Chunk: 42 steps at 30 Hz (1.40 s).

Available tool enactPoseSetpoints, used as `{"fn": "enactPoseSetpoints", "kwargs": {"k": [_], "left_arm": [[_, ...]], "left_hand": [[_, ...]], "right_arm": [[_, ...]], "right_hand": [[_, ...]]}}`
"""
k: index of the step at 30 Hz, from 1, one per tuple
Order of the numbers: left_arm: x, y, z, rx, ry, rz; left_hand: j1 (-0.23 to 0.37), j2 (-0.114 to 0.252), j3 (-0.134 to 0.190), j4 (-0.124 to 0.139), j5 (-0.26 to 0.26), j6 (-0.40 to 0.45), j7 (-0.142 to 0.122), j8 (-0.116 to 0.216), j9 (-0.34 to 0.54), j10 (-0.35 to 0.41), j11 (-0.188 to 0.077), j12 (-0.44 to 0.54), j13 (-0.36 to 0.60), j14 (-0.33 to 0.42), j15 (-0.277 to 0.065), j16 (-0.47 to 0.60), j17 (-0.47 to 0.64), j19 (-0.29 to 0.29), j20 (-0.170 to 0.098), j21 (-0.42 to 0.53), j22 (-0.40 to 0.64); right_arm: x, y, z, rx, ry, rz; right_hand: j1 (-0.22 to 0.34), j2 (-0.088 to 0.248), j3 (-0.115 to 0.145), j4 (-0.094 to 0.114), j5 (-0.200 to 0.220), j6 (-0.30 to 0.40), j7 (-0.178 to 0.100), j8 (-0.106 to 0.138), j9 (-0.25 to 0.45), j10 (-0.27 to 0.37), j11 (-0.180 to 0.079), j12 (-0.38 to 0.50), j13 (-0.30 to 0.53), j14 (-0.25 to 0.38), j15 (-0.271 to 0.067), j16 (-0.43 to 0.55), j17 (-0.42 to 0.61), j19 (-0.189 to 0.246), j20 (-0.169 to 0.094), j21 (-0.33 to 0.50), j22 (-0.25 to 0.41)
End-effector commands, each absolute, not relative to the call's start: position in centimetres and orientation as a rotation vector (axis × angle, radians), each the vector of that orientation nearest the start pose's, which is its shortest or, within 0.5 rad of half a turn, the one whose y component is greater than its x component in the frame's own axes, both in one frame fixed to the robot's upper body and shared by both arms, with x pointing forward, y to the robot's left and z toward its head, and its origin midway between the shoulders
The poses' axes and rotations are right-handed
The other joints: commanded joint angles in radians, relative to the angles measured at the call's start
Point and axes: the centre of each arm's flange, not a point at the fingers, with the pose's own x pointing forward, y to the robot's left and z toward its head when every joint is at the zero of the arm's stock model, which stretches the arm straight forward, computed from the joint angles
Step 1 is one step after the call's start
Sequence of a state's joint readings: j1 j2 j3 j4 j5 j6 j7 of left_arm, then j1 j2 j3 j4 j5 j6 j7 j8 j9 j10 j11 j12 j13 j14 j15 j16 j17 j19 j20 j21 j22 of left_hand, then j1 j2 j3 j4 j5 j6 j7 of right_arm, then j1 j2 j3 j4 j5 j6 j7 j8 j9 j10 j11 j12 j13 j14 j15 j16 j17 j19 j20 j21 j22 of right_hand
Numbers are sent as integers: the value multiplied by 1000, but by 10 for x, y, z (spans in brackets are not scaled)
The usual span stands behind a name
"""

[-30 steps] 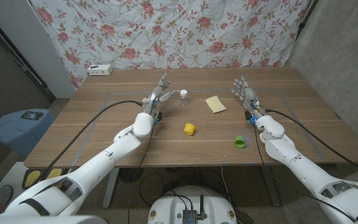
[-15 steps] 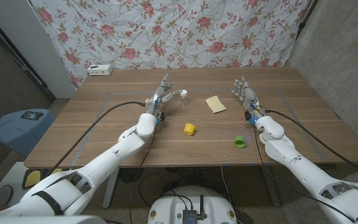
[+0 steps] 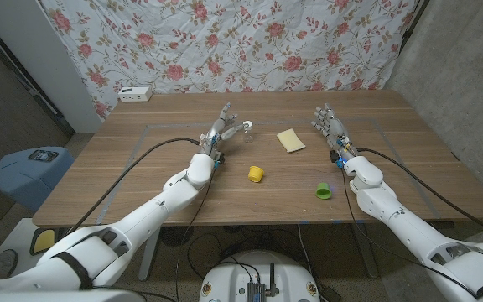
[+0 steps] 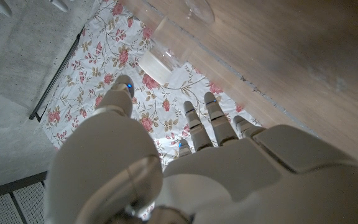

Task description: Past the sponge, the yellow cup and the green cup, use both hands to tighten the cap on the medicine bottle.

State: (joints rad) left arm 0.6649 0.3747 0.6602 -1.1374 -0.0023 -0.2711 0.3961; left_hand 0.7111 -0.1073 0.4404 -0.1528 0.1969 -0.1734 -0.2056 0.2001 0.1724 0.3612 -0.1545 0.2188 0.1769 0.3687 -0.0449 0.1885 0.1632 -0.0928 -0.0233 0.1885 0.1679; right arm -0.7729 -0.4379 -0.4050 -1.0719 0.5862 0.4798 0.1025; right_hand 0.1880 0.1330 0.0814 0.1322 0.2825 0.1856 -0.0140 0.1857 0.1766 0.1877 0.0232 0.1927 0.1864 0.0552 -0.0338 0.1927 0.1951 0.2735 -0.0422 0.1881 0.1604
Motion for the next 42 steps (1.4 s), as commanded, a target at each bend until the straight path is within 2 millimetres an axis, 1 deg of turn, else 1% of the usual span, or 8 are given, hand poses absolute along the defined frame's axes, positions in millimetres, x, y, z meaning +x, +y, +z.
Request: {"fn": "enactPoseSetpoints", "kwargs": {"k": [1,6,11,14,18,22,30,42], "left_arm": [[684,163,-41,524,-666,-34],[687,160,-43,526,-665,-40],[691,157,-44,530,-656,-51],[693,156,-44,531,-654,-58],[695,154,-44,534,-653,-66],[697,151,-43,536,-653,-76],[701,145,-45,546,-646,-94],[703,142,-49,556,-644,-88]], "left_hand": [[10,-5,-10,1,10,-90,-8,-2,2,16,-2,-1,0,13,-148,-1,-1,9,-1,6,0],[10,-7,-15,2,11,-83,-7,-1,2,22,-4,-3,0,18,-150,-2,-1,14,-1,6,0],[10,-9,-20,3,11,-77,-8,-1,2,28,-6,-4,0,23,-150,-2,-1,21,-2,7,0],[10,-9,-22,4,12,-76,-8,-2,2,29,-7,-5,0,25,-151,-3,-1,21,-5,6,0],[10,-10,-25,4,12,-74,-9,-2,2,29,-6,-7,0,27,-151,-3,-1,21,-4,5,0],[10,-10,-27,5,12,-73,-9,-3,2,30,-7,-8,0,29,-152,-3,-1,22,-4,5,0],[12,-10,-32,6,13,-70,-9,-4,2,37,-11,-10,1,34,-154,-4,-1,26,-10,4,0],[25,-5,-35,3,16,-58,-9,-3,2,54,-13,-9,1,42,-156,-5,-1,38,-14,5,0]], "right_arm": [[673,-287,-42,-14,-662,214],[673,-287,-40,-18,-667,201],[673,-288,-39,-17,-670,191],[674,-287,-40,-14,-672,186],[674,-287,-40,-14,-676,171],[675,-288,-39,-15,-678,171],[674,-291,-40,-14,-680,169],[669,-294,-42,-8,-684,157]], "right_hand": [[-1,0,5,0,7,2,15,0,3,0,10,0,0,5,-19,4,2,7,-65,0,5],[-1,-1,6,-1,8,1,13,0,2,4,2,1,-1,18,-25,8,1,9,-66,0,5],[1,-5,8,-5,8,1,15,1,1,20,-1,5,-3,57,-9,19,-2,8,-54,-1,5],[3,-7,9,-9,9,2,22,1,1,37,0,9,-4,80,-10,23,-5,22,-58,4,5],[7,-9,13,-15,9,8,32,3,0,44,0,2,-7,183,-4,47,-9,37,-64,3,4],[9,-9,14,-17,9,12,42,4,0,48,3,2,-7,188,-1,45,-10,34,-71,1,4],[11,-10,16,-19,10,8,48,2,0,48,3,0,-7,190,2,40,-11,34,-73,0,4],[11,-10,17,-21,9,5,48,1,0,40,2,-5,-7,182,9,31,-11,29,-76,-2,4]]}}
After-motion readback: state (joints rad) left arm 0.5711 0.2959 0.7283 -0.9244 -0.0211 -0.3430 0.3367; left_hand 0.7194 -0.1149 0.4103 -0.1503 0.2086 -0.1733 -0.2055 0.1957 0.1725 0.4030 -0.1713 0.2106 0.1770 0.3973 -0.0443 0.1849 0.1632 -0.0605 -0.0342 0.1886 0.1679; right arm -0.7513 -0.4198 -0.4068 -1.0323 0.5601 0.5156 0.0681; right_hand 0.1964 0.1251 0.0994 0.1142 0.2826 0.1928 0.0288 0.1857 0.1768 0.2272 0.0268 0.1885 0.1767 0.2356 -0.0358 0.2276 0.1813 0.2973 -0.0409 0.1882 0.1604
